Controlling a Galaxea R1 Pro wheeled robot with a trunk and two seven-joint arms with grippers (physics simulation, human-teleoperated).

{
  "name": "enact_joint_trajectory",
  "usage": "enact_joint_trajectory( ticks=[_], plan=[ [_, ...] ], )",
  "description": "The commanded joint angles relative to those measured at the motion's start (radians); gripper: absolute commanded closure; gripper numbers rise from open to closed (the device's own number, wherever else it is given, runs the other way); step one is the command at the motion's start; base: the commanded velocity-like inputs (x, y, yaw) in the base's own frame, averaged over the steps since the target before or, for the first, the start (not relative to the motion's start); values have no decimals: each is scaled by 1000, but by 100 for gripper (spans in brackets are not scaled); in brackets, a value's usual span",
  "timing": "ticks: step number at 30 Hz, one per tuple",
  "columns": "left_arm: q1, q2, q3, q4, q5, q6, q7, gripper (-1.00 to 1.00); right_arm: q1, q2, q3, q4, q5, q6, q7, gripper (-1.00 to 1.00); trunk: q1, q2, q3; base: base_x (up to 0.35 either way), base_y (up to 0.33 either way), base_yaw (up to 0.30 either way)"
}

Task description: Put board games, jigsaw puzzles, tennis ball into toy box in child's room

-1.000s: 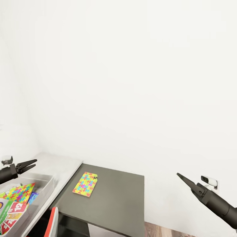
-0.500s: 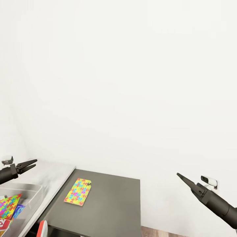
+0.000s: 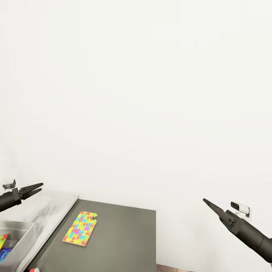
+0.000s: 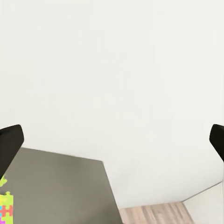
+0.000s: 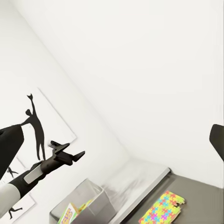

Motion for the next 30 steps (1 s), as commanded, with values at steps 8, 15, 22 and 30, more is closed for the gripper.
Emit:
enact_joint_trajectory(
  ticks=[8, 15, 22, 30],
  plan=[
    [0, 1, 1, 1, 2, 10, -2, -100, -1, 0, 0, 0, -3, 9, 1, -100, 0, -1, 5, 13, -9, -228],
    [0, 3, 1, 0, 2, 10, -3, -100, -1, 0, 0, 0, -3, 9, 1, -100, 0, -1, 8, 2, -2, -161],
    [0, 3, 1, 1, 2, 10, -3, -100, -1, 0, 1, 0, -2, 9, 0, -100, 0, -1, 9, 0, 0, -27],
    [0, 3, 1, 0, 2, 10, -3, -100, -1, 0, 1, 0, -3, 9, -6, -100, 0, -1, 9, 0, 0, -4]
  ],
)
